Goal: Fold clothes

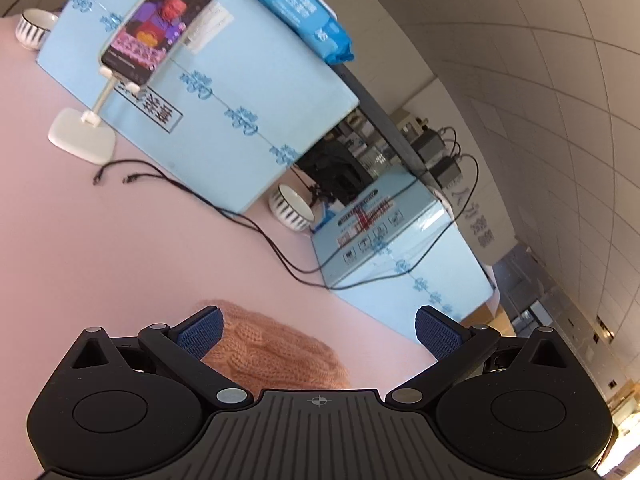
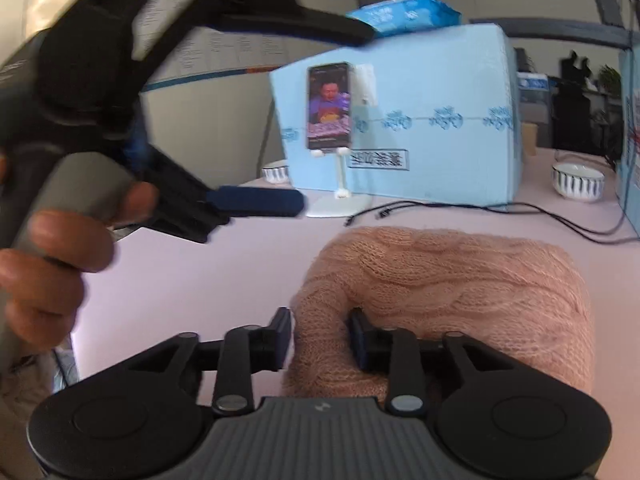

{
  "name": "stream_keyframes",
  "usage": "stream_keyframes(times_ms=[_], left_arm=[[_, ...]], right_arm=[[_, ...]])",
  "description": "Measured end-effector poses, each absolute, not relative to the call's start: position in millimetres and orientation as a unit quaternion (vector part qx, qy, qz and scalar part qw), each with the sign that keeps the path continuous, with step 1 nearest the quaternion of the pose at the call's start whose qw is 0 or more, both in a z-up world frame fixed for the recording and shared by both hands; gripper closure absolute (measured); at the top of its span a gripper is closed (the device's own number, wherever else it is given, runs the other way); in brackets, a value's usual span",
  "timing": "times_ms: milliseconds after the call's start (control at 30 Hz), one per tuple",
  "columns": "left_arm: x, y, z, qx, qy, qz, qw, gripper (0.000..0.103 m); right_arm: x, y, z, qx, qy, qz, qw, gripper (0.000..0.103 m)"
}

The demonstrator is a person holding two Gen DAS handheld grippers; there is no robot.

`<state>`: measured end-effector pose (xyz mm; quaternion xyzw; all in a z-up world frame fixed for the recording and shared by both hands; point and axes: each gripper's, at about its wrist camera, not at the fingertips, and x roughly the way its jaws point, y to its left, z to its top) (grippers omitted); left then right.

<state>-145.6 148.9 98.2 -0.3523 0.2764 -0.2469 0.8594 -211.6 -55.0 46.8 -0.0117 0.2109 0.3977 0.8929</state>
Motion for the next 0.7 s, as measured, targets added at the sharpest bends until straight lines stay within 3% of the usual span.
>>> stream_keyframes(times_ms=[100,267,433,533,633,700], left_arm=[[-143,147,100,-0.353,0.279,-0.26,0.854,0.0],[-143,142,112,-0.315,0.288,-0.292,0.856,0.0],[-132,114,66,-0.306,0.38,-0.331,0.808,0.0],[-123,126,26,-0.347,0.42,-0.299,0.783,0.0],[-122,147,24,-0.4,0.423,-0.298,0.756,0.0],[-128,153,40,-0.394,0.406,-0.296,0.77,0.0]], right_arm=[[-229,-85,66,-0.016,0.187,0.399,0.898,0.021],[-233,-166,88,0.074,0.201,0.357,0.909,0.02],[-193,-191,56,0.208,0.271,0.377,0.861,0.027],[-175,-190,27,0.238,0.314,0.373,0.84,0.046],[-174,-198,29,0.263,0.321,0.381,0.826,0.045],[-175,-210,44,0.282,0.295,0.378,0.831,0.036]])
